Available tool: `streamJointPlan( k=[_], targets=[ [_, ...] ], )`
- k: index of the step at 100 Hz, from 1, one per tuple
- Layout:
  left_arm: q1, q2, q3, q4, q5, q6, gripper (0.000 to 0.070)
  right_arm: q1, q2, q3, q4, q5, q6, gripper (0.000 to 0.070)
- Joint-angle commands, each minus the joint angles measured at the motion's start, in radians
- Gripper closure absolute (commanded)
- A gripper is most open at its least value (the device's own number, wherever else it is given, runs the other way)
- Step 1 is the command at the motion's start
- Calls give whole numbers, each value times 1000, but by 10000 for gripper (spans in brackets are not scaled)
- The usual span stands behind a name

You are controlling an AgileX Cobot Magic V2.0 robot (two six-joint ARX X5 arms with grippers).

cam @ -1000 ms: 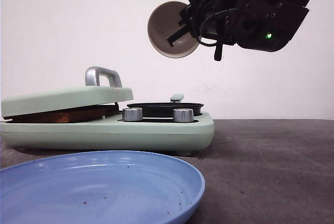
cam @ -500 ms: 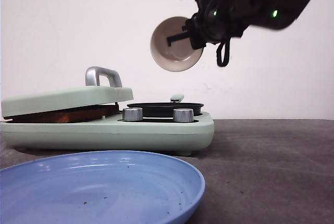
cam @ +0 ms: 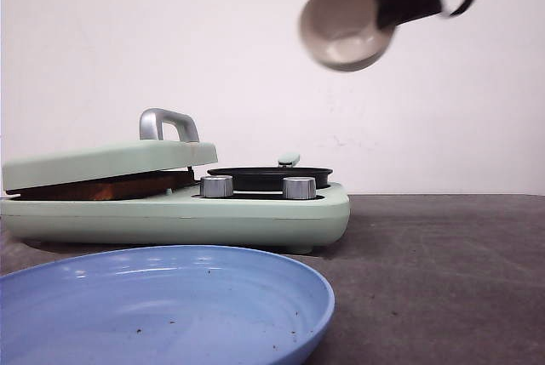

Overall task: Make breakfast with bread and shrimp
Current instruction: 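Turn the bowl upright and carry it back with the right gripper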

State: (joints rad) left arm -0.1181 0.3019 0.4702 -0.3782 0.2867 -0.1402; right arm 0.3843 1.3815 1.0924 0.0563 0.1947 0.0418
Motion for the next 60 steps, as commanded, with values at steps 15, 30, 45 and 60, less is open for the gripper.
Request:
streamJointPlan(
  k=[15, 30, 45, 60],
  targets=[
    [-1, 4, 5, 0, 2, 15, 348, -103, -110, 23, -315, -156, 143, 700],
    [-1, 4, 5, -6, 2, 15, 347, -202, -129, 23, -478, -299, 194, 700],
    [-1, 4, 5, -11, 2, 15, 347, -275, -114, 23, -560, -409, 210, 700],
    [-1, 4, 5, -12, 2, 14, 347, -314, -91, 23, -583, -422, 218, 700]
  ],
)
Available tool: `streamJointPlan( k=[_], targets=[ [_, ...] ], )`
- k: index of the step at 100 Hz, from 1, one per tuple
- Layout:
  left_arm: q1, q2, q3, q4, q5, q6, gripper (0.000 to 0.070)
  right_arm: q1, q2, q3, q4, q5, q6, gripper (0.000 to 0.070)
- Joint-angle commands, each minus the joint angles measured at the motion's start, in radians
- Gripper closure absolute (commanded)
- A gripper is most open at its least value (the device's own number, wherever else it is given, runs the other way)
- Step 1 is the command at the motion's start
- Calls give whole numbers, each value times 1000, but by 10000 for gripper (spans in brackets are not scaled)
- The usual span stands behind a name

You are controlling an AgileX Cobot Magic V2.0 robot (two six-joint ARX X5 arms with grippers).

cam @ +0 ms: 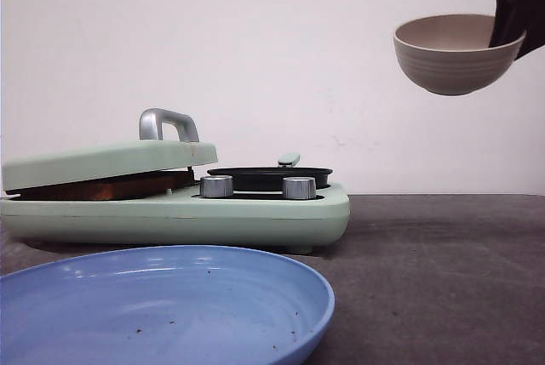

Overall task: Make breakfast with bread and shrimp
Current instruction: 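Turn the bowl upright and carry it back with the right gripper, then lower the bowl onto the table, open and raise the right gripper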

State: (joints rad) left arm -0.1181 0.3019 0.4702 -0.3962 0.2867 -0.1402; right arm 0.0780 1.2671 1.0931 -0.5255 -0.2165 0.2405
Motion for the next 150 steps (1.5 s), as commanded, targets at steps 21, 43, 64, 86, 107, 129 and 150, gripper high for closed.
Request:
streamJointPlan(
  k=[21, 43, 64, 86, 107, 129, 150],
  targets=[
    [-1, 4, 5, 6, 2, 15, 347, -23, 118, 23, 0, -58, 22, 700],
    [-1, 5, 5, -1, -2, 14, 347, -23, 280, 23, 5, -105, 21, 700],
    [-1, 5, 5, -1, -2, 15, 347, -24, 402, 23, 27, -106, 22, 700],
    [-1, 5, 5, 0, -2, 15, 347, -23, 467, 23, 32, -106, 22, 700],
    [-1, 5, 5, 0, -2, 15, 347, -24, 472, 23, 51, -97, 23, 700],
    [-1, 5, 5, -1, -2, 15, 347, -23, 472, 23, 53, -98, 22, 700],
    [-1, 5, 5, -2, -2, 15, 347, -23, 472, 23, 53, -98, 5, 691]
  ],
)
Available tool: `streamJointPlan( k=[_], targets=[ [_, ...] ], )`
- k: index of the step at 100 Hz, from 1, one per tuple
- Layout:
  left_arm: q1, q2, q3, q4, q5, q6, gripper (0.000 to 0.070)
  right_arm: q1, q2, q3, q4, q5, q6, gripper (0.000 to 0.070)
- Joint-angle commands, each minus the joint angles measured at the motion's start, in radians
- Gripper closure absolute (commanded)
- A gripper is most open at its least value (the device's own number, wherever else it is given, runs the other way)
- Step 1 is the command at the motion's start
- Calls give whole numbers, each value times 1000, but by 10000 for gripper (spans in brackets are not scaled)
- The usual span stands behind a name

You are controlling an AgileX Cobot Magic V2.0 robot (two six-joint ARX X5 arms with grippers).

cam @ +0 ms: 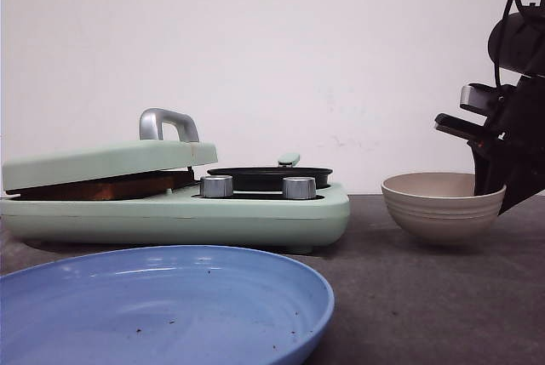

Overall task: Make breakfast with bread and shrimp
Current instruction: 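Lower the bowl onto the table, open and raise the right gripper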

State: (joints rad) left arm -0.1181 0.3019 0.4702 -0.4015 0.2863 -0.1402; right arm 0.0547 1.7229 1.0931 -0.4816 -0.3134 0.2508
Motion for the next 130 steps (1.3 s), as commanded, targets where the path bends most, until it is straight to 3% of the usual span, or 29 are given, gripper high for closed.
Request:
streamJointPlan(
  k=[1, 18, 59, 92, 118, 130],
  targets=[
    [-1, 5, 5, 4, -2, 15, 347, 0, 16, 23, 9, -2, -5, 687],
    [-1, 5, 5, 4, -2, 15, 347, 0, 16, 23, 10, -1, -13, 551],
    [-1, 5, 5, -1, -2, 15, 347, 0, 1, 27, 14, -4, -63, 551],
    [-1, 5, 5, -26, -1, -3, 347, 0, -145, 27, 25, -6, -99, 550],
    [-1, 4, 5, -47, -1, -8, 347, 0, -350, 27, 27, -106, -105, 551],
    [-1, 5, 5, -50, 0, -11, 347, 1, -450, 27, 26, -110, -105, 551]
  ],
)
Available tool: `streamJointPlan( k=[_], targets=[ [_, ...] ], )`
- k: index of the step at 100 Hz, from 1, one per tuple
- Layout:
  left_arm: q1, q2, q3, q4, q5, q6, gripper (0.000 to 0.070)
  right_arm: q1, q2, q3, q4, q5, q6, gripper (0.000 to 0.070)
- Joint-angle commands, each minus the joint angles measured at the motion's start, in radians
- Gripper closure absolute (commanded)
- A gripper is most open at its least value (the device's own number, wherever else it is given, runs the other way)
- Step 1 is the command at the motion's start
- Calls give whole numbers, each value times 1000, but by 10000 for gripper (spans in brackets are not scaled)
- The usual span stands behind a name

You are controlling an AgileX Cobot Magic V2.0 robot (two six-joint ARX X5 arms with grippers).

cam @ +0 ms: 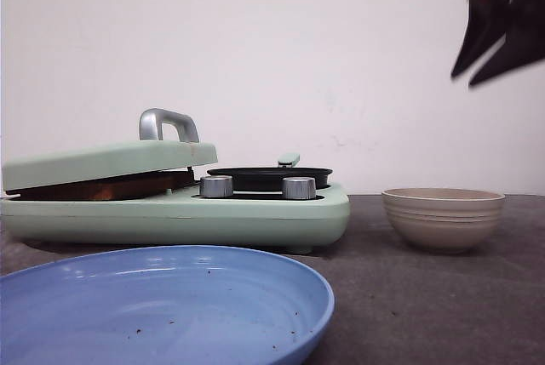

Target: Make breakfast with bread and shrimp

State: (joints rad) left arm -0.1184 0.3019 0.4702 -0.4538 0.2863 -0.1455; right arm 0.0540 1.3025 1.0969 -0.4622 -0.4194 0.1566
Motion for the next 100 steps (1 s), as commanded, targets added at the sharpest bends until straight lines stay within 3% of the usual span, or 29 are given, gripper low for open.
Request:
streamJointPlan(
  k=[1, 41, 47, 53, 100],
  targets=[
    [-1, 5, 5, 2, 0, -6, 347, 2, -37, 24, 6, -4, -11, 551],
    [-1, 5, 5, 2, -1, -15, 347, 2, -296, 23, -90, -2, -22, 556],
    [-1, 5, 5, 3, -1, -21, 347, 2, -322, 23, -119, 1, -48, 598],
    [-1, 5, 5, 4, -1, -22, 347, 2, -347, 23, -135, 2, -73, 700],
    [-1, 4, 5, 12, -1, -21, 347, 20, -451, 20, -97, 8, -87, 700]
  ],
)
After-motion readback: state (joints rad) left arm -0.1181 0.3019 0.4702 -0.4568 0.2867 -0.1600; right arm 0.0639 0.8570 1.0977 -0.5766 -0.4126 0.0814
